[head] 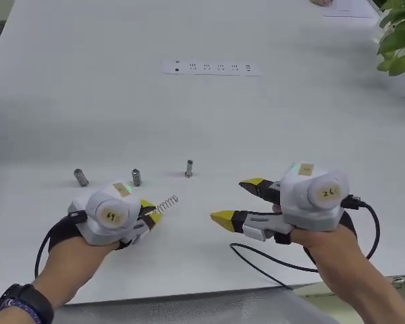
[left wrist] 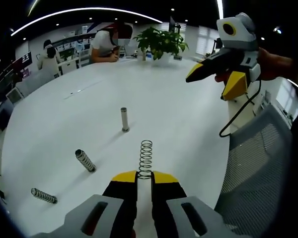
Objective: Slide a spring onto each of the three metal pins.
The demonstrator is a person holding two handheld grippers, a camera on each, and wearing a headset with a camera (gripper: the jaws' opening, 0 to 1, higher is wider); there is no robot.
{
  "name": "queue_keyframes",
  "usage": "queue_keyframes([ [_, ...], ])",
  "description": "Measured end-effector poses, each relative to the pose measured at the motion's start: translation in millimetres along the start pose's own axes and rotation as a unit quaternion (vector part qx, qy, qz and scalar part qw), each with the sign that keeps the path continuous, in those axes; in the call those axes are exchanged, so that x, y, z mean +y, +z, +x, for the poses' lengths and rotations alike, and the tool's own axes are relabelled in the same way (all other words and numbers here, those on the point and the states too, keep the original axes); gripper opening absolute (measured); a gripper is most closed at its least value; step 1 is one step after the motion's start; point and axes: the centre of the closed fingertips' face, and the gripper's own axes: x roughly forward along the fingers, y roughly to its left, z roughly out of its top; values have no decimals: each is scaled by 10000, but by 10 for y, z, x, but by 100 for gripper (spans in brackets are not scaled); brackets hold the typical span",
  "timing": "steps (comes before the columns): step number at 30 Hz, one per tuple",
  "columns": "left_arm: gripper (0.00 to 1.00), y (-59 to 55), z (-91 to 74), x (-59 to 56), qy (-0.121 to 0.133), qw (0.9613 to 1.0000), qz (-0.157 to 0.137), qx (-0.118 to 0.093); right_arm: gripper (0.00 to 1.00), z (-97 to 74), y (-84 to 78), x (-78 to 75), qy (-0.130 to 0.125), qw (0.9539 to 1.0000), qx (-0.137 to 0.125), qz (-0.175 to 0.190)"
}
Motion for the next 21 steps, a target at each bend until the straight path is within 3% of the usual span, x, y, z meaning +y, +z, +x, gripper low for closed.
queue_keyframes([
  [21,2,60,-403,-39,101,9995,-6,-313,51,72,87,215,206,9996,32,-214],
])
